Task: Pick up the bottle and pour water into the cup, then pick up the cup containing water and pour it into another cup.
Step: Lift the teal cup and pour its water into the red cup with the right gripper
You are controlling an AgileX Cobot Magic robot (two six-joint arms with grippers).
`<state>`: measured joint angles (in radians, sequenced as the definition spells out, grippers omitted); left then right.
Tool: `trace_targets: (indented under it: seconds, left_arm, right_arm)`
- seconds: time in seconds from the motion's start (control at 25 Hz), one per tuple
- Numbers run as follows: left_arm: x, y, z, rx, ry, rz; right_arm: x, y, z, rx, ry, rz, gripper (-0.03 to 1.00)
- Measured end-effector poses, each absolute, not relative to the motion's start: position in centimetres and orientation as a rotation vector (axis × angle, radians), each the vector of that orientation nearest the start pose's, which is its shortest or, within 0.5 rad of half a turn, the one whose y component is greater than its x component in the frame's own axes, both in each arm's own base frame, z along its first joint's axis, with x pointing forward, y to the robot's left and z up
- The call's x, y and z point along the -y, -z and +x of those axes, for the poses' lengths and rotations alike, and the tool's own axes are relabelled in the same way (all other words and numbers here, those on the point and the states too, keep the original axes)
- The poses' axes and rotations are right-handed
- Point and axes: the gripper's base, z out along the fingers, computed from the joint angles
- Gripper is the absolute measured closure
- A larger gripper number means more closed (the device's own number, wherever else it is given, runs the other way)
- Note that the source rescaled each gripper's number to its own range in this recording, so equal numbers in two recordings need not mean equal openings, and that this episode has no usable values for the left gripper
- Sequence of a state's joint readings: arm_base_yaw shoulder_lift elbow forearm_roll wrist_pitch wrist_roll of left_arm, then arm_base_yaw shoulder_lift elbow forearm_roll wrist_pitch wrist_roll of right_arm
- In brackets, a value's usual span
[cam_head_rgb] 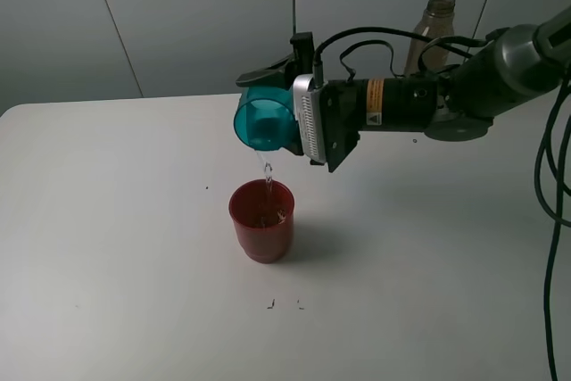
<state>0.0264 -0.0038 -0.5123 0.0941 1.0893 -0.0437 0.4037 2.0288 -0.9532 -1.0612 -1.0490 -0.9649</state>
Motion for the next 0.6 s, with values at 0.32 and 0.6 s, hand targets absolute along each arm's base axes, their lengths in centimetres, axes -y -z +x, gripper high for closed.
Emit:
trace_targets:
  seconds: [0.32,0.6]
  left_arm:
    - [-0.74,-27.86,-0.85,-2.053,-0.104,-0.075]
    - [-0.74,-27.86,-0.85,-2.053,-0.104,-0.075]
  right_arm:
    - [-21.33,-14.62,31.52,-0.278,0.203,-1.726,0.92]
    - [-21.33,-14.68,31.55,-0.208,0.266,-1.731,0.92]
